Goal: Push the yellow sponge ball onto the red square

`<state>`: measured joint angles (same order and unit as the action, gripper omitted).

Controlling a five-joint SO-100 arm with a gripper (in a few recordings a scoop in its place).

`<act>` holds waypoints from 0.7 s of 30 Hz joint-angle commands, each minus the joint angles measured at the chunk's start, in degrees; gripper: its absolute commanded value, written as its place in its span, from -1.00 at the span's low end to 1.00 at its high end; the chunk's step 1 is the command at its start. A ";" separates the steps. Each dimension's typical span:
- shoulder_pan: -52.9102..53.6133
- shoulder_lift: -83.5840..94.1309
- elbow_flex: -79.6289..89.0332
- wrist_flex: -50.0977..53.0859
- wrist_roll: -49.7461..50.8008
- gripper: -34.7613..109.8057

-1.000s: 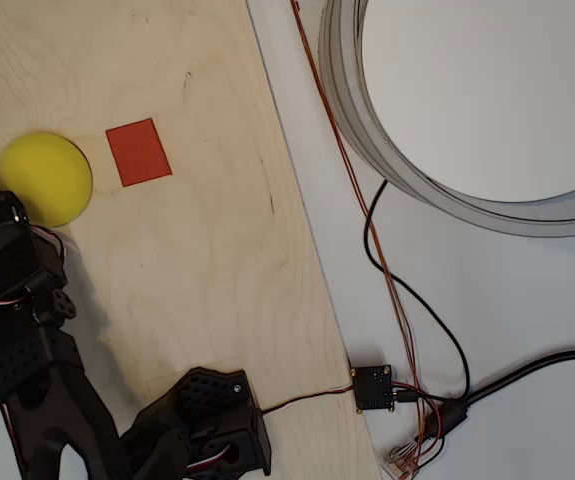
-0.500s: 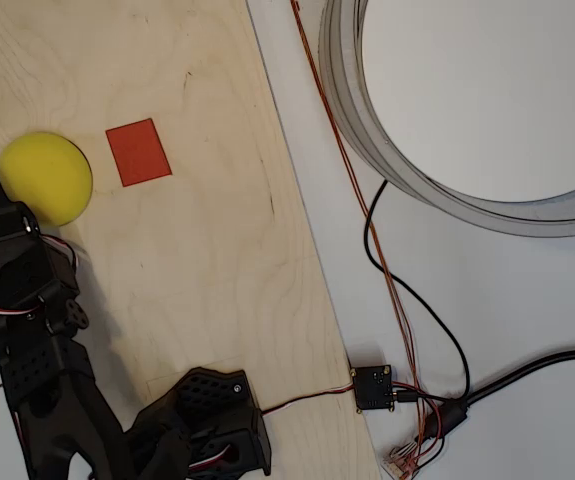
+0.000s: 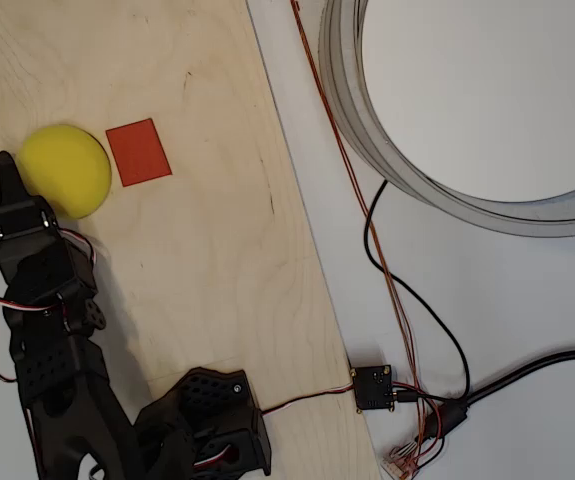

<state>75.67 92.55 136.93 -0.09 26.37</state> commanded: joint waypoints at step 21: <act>5.54 1.85 0.09 -2.90 -2.20 -0.30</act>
<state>80.51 92.55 137.02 -1.14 24.43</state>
